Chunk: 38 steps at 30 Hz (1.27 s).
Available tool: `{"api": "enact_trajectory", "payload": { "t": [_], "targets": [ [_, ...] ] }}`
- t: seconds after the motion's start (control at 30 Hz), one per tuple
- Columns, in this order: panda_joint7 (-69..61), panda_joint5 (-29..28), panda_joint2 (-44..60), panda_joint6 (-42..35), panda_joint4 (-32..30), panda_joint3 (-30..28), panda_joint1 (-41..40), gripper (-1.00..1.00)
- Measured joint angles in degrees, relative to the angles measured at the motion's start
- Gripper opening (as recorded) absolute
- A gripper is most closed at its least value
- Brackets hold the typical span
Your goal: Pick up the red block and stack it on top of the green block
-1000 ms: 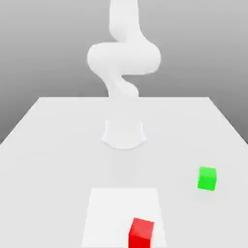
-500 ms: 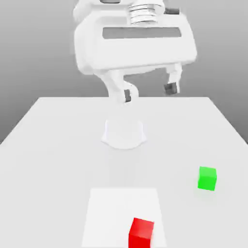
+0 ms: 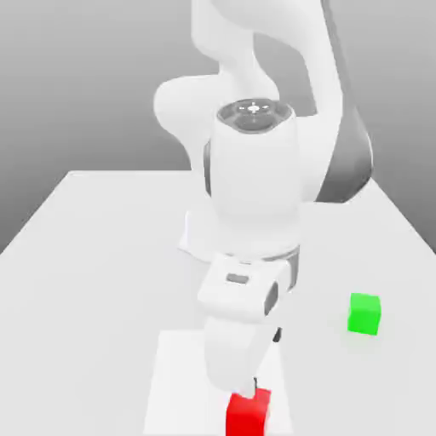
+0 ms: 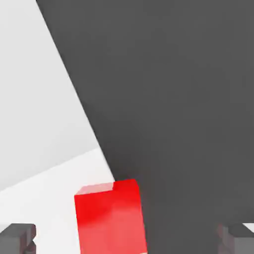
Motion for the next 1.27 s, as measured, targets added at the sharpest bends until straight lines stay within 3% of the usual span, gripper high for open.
{"api": "enact_trajectory", "payload": {
  "t": [0.13, 0.17, 0.4, 0.57, 0.93, 1.17, 1.2, 1.27],
  "targets": [
    [-3.4, 2.6, 8.0, 6.2, 1.0, 2.6, -1.9, 0.0],
    [-3.9, 3.3, 9.7, 7.6, 1.3, 3.4, -2.6, -1.0],
    [-4.0, 3.4, 9.9, 7.6, 1.3, 3.5, -2.6, -1.0],
    [-1.2, -1.2, 0.9, 0.7, -0.7, 1.1, -0.2, -1.0],
    [-14.7, -6.9, -19.5, -0.1, -20.0, 15.1, 21.1, -1.0],
    [-15.3, -8.7, -9.8, 11.4, -21.5, 15.8, 22.8, -1.0],
    [-15.0, -9.0, -8.5, 12.6, -21.5, 15.7, 22.8, 1.0],
    [-15.0, -9.0, -8.5, 12.6, -21.5, 15.7, 22.8, 1.0]
  ]
}}
